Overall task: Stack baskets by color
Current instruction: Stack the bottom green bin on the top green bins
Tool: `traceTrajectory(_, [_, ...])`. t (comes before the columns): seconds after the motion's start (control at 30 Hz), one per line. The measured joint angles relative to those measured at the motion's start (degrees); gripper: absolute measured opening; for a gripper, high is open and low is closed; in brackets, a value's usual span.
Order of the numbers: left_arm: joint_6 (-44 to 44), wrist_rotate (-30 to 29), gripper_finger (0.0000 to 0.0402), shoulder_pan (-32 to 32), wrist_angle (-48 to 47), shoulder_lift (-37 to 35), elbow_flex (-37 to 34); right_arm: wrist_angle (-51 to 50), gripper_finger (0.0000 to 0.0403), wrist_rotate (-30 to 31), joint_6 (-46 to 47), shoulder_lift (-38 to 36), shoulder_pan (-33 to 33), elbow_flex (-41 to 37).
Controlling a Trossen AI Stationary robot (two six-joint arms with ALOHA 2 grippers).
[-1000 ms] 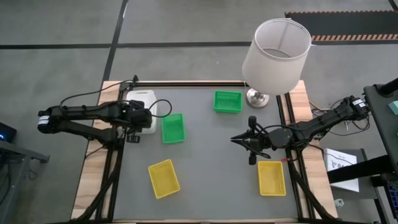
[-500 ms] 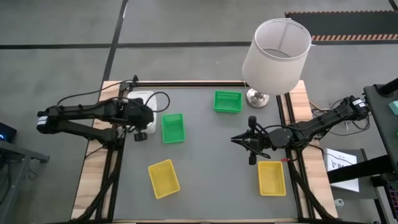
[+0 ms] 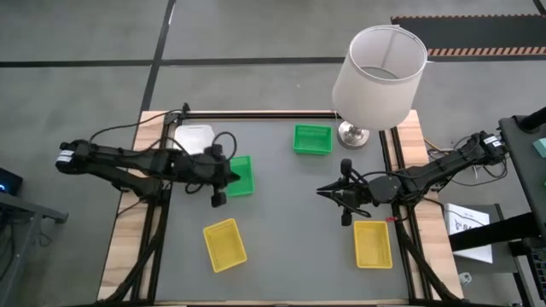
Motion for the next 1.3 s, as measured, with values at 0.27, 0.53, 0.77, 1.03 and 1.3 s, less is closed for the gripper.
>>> traceTrajectory(0.27, [-1.3,-0.1,0.0006,-3.3,6.0,10.7,-0.1,-0.7,0.0027,0.0,0.9,0.0,0.0,0.0])
traceTrajectory(0.53, [-6.0,2.6,0.0015,-2.6,3.9,20.2,1.3,-0.7,0.0027,0.0,0.9,0.0,0.0,0.0])
traceTrajectory(0.77, [-5.7,1.9,0.0088,-1.6,3.6,26.2,1.8,-0.8,0.0027,0.0,0.9,0.0,0.0,0.0])
traceTrajectory(1.03, [-2.6,-3.0,0.0152,-1.0,2.6,30.1,1.7,-1.0,0.0027,0.0,0.9,0.0,0.0,0.0])
traceTrajectory(1.3, [1.9,-3.0,0.0125,-1.0,3.3,32.9,1.9,-1.2,0.0027,0.0,1.0,0.0,0.0,0.0])
